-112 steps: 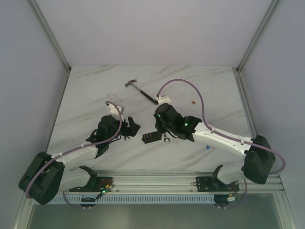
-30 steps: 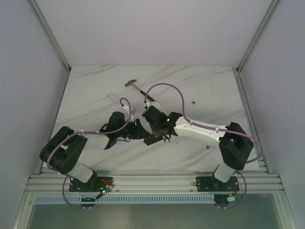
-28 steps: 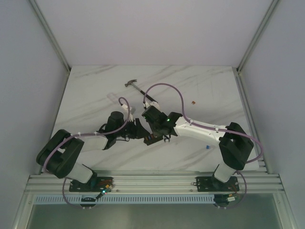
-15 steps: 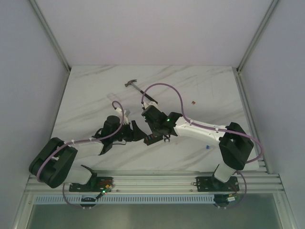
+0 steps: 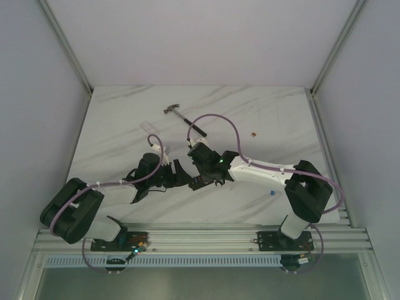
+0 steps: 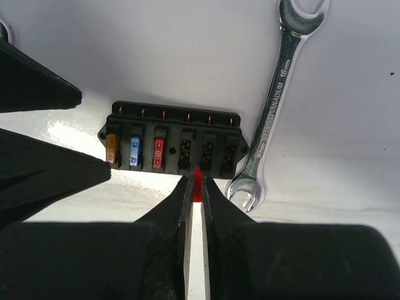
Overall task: Snap on the fuse box
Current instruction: Install the fuse at the fuse box base.
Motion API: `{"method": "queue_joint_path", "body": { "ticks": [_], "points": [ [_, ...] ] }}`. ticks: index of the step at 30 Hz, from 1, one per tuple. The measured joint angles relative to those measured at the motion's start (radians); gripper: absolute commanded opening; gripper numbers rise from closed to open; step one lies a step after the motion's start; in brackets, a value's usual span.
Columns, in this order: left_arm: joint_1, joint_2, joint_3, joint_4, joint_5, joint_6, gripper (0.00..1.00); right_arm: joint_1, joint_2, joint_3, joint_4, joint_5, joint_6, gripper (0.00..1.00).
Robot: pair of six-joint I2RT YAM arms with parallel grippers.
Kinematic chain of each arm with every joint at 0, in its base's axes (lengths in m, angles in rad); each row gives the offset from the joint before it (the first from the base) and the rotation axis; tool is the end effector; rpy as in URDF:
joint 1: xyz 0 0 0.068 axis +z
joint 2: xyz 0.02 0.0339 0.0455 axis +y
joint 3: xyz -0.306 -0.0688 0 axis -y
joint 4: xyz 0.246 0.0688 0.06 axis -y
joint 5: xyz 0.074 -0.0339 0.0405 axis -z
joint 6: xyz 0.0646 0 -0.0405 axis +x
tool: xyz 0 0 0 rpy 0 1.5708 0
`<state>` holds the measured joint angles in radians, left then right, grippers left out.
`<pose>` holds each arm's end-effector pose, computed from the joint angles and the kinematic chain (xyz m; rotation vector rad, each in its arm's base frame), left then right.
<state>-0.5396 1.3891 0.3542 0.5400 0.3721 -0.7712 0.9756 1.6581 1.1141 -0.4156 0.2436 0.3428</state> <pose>0.2110 -0.1537 0.1699 -0.0089 2.2516 -1.1476 0.2185 0.2949 0.2304 -0.6872 2.4098 0.2415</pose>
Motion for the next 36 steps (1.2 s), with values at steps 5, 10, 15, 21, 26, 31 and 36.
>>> {"method": "queue_joint_path", "body": {
  "ticks": [5,10,15,21,26,31,36],
  "points": [
    [-0.017,0.011,0.031,-0.024,-0.014,-0.018,0.73,0.0,0.0,-0.008,0.024,-0.004,-0.004,0.0],
    [-0.03,0.043,0.047,-0.058,-0.042,-0.027,0.68,0.0,0.0,-0.008,0.05,-0.005,-0.016,0.0],
    [-0.037,0.046,0.065,-0.09,-0.064,-0.029,0.64,0.0,0.011,-0.008,0.065,-0.01,-0.023,0.0],
    [-0.039,0.059,0.07,-0.094,-0.072,-0.034,0.6,0.0,0.027,-0.008,0.072,-0.013,-0.023,0.0],
    [-0.039,0.06,0.07,-0.093,-0.074,-0.04,0.59,0.0,0.032,-0.009,0.075,-0.015,-0.023,0.0],
    [-0.039,0.06,0.071,-0.093,-0.074,-0.04,0.59,0.0,0.036,-0.008,0.079,-0.015,-0.023,0.0],
    [-0.04,0.06,0.071,-0.093,-0.074,-0.04,0.59,0.0,0.047,-0.009,0.085,-0.014,-0.021,0.0]
  ]
}}
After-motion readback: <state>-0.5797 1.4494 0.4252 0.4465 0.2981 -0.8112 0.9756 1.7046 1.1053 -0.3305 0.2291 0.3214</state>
